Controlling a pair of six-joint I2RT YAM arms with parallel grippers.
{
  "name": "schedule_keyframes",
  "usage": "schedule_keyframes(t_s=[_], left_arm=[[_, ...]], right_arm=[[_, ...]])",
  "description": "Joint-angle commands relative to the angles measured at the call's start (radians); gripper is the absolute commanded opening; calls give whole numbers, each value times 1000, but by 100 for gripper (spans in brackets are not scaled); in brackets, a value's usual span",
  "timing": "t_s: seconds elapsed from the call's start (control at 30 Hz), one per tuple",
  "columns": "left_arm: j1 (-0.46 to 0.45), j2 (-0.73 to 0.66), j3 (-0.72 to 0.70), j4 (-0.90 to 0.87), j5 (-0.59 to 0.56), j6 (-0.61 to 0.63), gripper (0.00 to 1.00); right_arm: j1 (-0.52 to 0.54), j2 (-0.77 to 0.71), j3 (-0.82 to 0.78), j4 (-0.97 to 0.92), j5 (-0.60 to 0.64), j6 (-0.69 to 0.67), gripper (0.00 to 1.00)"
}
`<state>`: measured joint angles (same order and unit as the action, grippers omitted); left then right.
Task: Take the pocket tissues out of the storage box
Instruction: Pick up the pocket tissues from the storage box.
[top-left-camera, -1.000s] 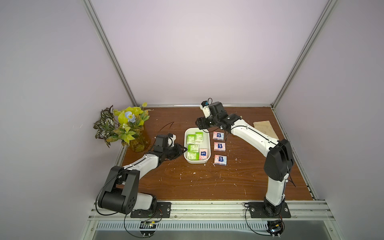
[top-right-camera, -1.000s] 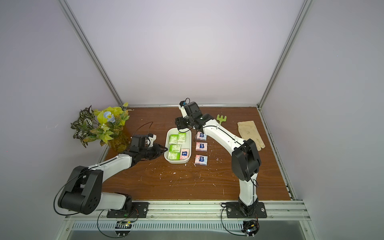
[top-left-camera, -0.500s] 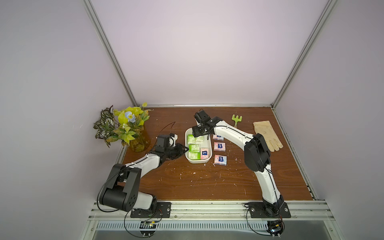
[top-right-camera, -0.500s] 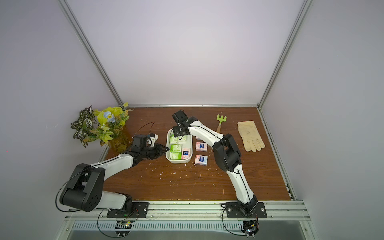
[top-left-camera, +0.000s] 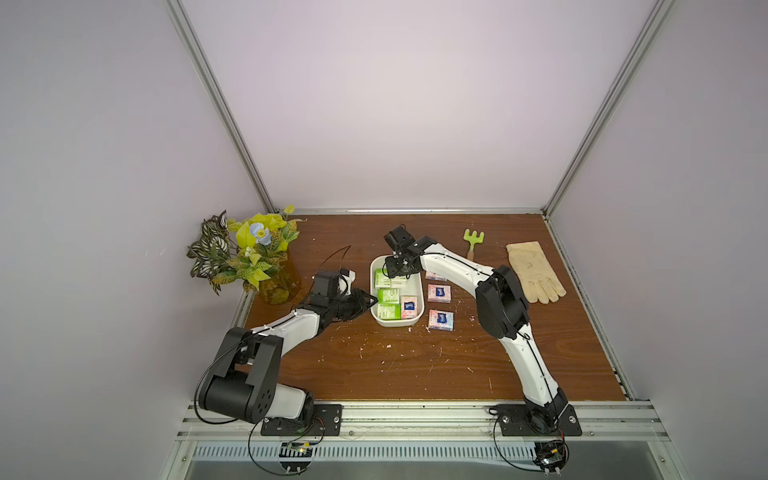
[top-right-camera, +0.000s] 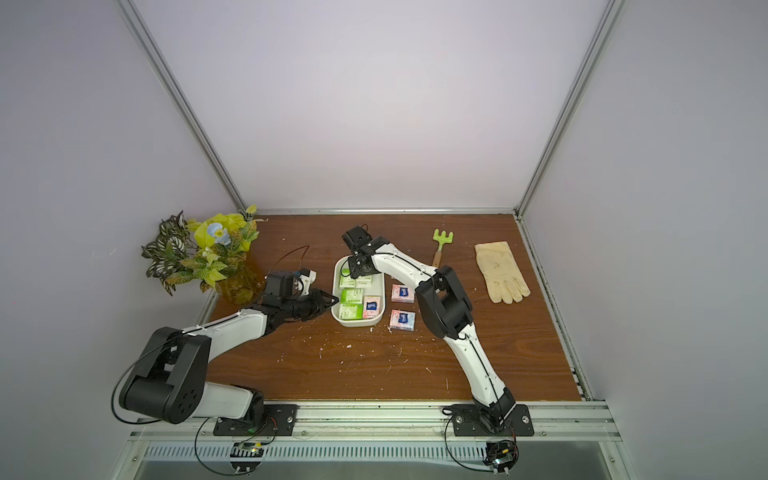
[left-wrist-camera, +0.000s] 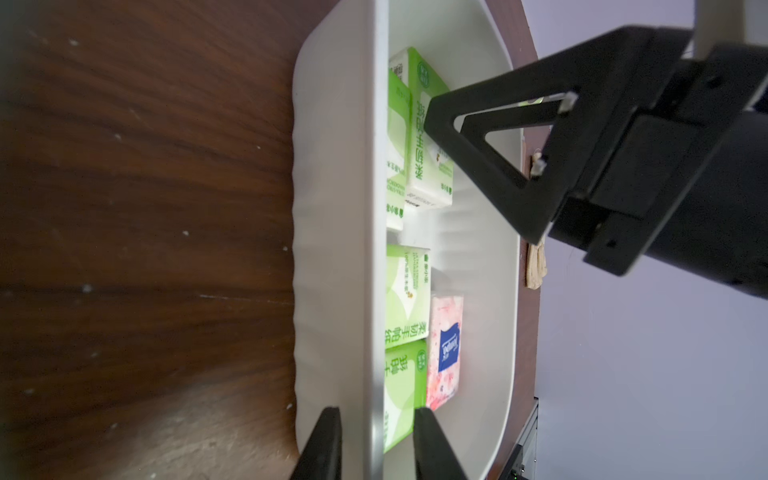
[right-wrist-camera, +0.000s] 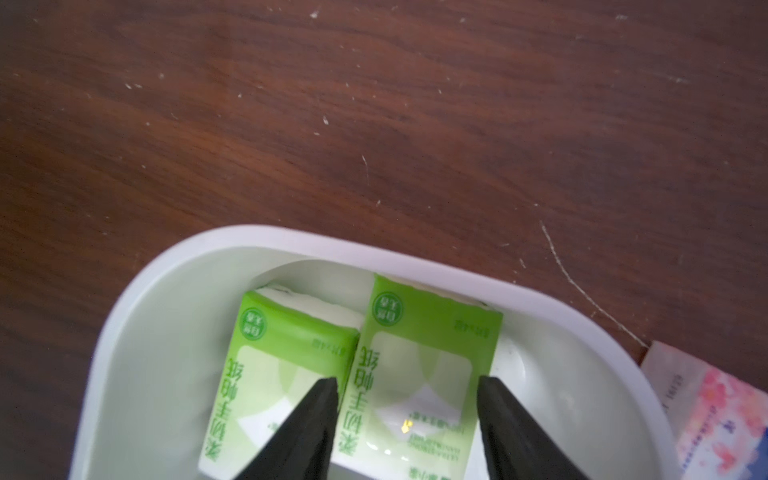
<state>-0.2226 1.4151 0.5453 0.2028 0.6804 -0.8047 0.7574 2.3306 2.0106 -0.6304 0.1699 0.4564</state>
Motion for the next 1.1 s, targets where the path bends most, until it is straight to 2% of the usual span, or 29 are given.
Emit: schedule_keyframes(t_s=[0.0, 0.3, 0.57, 1.07], left_arm=[[-9, -6, -11, 1, 14, 1, 27], [-9, -5, -11, -1, 8, 2, 27], [-9, -7, -8, -9, 5, 6, 26], [-8, -4, -4, -10, 3, 6, 27]], right_arm=[[9, -6, 31, -27, 41, 16, 61], [13, 7, 9, -48, 56, 16, 62], [18, 22, 11, -17, -9, 18, 65], [19, 39, 26, -72, 73, 2, 64]])
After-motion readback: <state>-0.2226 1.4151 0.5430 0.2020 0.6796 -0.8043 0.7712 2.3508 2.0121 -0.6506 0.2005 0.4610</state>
